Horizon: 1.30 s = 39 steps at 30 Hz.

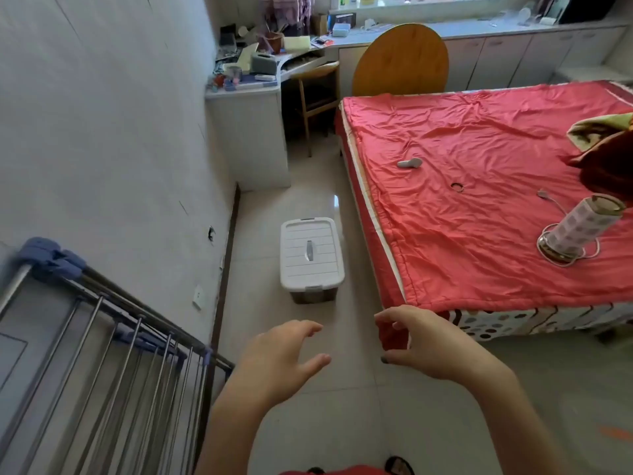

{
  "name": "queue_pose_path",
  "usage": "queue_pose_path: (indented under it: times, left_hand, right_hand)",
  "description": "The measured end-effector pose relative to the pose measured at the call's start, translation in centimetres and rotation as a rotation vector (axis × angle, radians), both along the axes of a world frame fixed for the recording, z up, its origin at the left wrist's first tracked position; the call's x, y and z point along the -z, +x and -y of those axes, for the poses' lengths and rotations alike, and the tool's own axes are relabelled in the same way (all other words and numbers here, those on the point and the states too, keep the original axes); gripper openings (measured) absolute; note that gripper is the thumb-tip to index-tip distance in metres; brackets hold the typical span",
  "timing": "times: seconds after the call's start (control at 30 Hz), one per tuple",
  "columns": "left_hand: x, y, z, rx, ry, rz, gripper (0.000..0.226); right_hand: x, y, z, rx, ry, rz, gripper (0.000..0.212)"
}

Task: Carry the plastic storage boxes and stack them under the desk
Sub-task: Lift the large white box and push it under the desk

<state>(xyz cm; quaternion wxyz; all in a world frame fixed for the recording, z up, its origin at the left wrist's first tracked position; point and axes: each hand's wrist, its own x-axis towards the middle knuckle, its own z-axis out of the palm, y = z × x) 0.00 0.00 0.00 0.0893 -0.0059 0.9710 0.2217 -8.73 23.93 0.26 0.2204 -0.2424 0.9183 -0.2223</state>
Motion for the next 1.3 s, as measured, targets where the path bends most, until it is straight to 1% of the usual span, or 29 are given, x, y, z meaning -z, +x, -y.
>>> queue_pose_path:
  times: [0.23, 0.43, 0.63, 1.0, 1.1, 1.3]
  left_hand:
    - [1.3, 0.1, 4.6, -0.013, 0.031, 0.028, 0.053]
    - [2.0, -3.4, 6.6, -0.036, 0.016, 0.002, 0.051]
    - [2.5, -9.3, 7.7, -0.091, -0.010, -0.033, 0.051]
    - [1.7, -22.5, 7.8, -0.212, -0.023, -0.025, 0.054]
    - [1.6, -24.9, 8.1, -0.239, -0.033, -0.039, 0.055]
    - [1.8, -28.9, 10.0, -0.301, -0.032, -0.038, 0.056]
  right_hand:
    - [0.8, -0.6, 3.1, 0.089, -0.045, 0.017, 0.064]
    - [1.4, -3.9, 3.8, 0.098, -0.017, 0.016, 0.064]
    - [2.3, -11.0, 5.6, 0.056, -0.008, 0.021, 0.064]
    - [2.2, -26.4, 7.7, -0.077, 0.020, -0.013, 0.067]
    - [1.9, -29.6, 8.3, -0.086, 0.011, -0.022, 0.066]
    - [2.3, -34.3, 10.6, -0.112, 0.029, 0.026, 0.064]
